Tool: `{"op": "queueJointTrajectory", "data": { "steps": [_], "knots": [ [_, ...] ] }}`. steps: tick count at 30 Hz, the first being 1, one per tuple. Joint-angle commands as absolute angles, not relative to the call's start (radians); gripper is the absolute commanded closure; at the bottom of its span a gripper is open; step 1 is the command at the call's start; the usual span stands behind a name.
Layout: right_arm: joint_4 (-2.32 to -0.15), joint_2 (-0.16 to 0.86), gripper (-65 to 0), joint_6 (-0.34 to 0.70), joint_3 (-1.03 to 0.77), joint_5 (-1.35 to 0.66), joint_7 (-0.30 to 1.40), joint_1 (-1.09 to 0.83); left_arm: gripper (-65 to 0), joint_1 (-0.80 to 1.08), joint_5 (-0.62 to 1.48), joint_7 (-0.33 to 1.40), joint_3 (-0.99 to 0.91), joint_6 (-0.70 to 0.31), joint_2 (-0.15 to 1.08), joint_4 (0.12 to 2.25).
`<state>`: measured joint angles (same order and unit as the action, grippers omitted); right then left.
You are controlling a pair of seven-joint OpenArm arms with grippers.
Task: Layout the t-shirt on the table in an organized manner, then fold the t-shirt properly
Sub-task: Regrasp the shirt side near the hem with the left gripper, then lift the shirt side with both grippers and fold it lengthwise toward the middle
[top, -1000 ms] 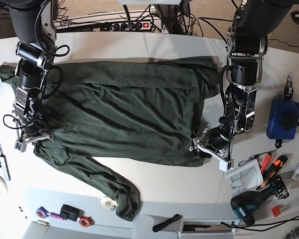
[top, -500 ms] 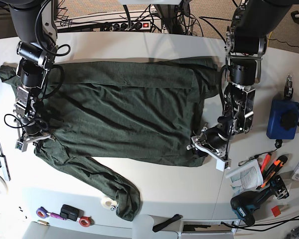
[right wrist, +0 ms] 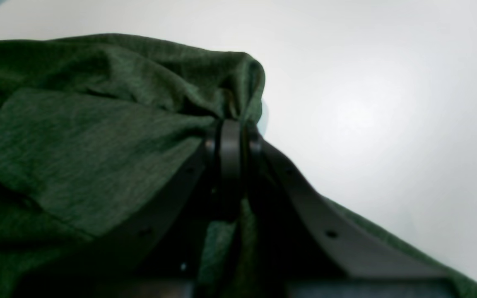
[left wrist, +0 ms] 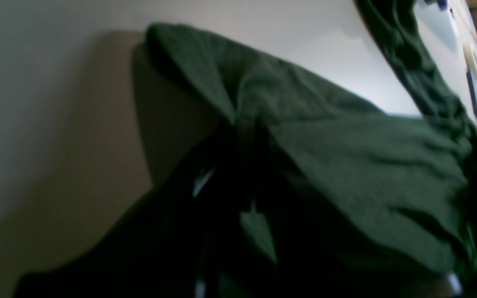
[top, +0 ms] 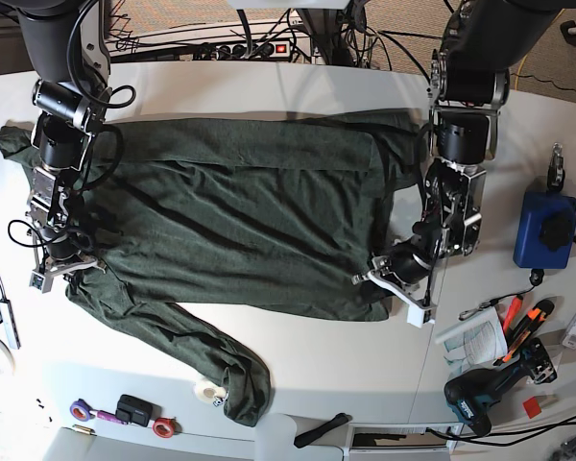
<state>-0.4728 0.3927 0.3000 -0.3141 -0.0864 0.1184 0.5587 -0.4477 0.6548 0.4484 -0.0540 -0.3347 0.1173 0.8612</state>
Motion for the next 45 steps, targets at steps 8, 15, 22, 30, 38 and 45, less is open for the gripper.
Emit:
{"op": "queueJointTrajectory", "data": {
  "steps": [8,15,22,30,38,45],
  "knots": [
    [-0.521,0.405,0.0,0.429,-0.316,-0.085,0.124,0.576,0.0,-0.482,0.742,0.395,-0.055,-0.569,0.119,0.878],
    [-0.659,0.413,0.0,0.607,-0.316,-0.087,0.162,0.546,0.0,-0.479,0.77,0.412,-0.055,-0.698,0.136,0.879],
    [-0.896,0.434,0.0,0.632,-0.316,-0.09,0.195,0.392,0.0,-0.462,0.966,0.532,-0.056,-0.698,0.206,0.885],
    [-0.95,0.474,0.0,0.632,-0.319,-0.15,0.2,0.321,0.0,-0.44,1.141,0.694,-0.056,-0.698,0.239,0.931],
    [-0.95,0.48,0.0,0.633,-0.452,-0.152,0.21,0.321,0.0,-0.409,1.287,0.858,-0.056,-0.698,0.256,1.074],
    [-0.95,0.486,0.0,0.698,-0.624,-0.3,0.313,0.319,0.0,-0.26,1.287,0.868,-0.056,-0.698,0.262,1.351]
  ]
}}
